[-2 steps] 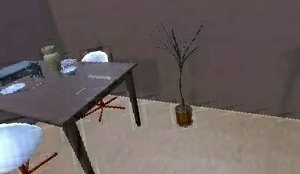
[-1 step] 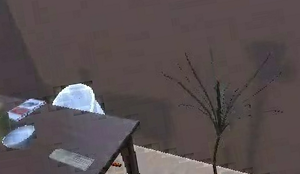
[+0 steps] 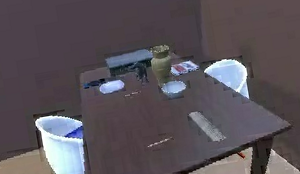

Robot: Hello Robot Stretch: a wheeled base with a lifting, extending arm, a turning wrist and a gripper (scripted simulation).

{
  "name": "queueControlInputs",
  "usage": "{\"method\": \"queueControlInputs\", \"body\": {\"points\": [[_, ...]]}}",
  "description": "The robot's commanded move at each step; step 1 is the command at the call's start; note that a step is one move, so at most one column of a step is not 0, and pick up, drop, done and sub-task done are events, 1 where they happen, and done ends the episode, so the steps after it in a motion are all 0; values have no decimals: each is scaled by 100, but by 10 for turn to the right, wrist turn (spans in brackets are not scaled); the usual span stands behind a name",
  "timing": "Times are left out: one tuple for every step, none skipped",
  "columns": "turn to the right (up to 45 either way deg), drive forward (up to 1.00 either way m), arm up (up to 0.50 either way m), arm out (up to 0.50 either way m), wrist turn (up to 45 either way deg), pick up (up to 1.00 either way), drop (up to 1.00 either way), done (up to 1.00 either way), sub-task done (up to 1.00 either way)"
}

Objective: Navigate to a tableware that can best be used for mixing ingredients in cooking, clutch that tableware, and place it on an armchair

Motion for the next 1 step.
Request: {"method": "queueControlInputs", "body": {"points": [[-450,0,0,0,0,0,0,0,0]]}}
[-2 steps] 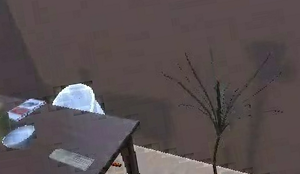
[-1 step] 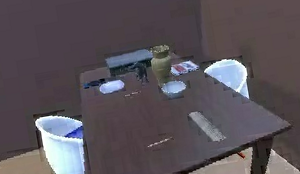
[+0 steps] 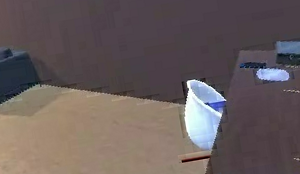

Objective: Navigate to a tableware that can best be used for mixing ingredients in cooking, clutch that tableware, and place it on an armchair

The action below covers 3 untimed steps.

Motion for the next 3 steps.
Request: {"method": "queueControlInputs", "body": {"points": [[-330,0,0,0,0,0,0,0,0],[450,0,0,0,0,0,0,0,0],[450,0,0,0,0,0,0,0,0]]}}
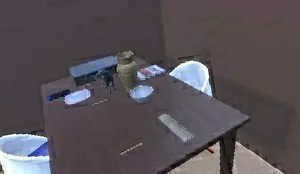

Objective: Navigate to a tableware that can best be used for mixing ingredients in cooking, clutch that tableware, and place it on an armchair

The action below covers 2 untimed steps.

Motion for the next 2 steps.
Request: {"method": "queueControlInputs", "body": {"points": [[0,35,0,0,0,0,0,0,0],[-450,0,0,0,0,0,0,0,0]]}}
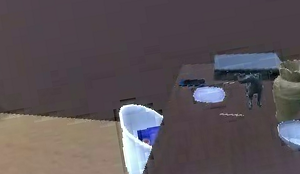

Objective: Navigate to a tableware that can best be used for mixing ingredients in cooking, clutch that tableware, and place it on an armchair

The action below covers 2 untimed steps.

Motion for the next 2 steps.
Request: {"method": "queueControlInputs", "body": {"points": [[-420,0,0,0,0,0,0,0,0],[0,0,50,0,0,0,0,0,0]]}}
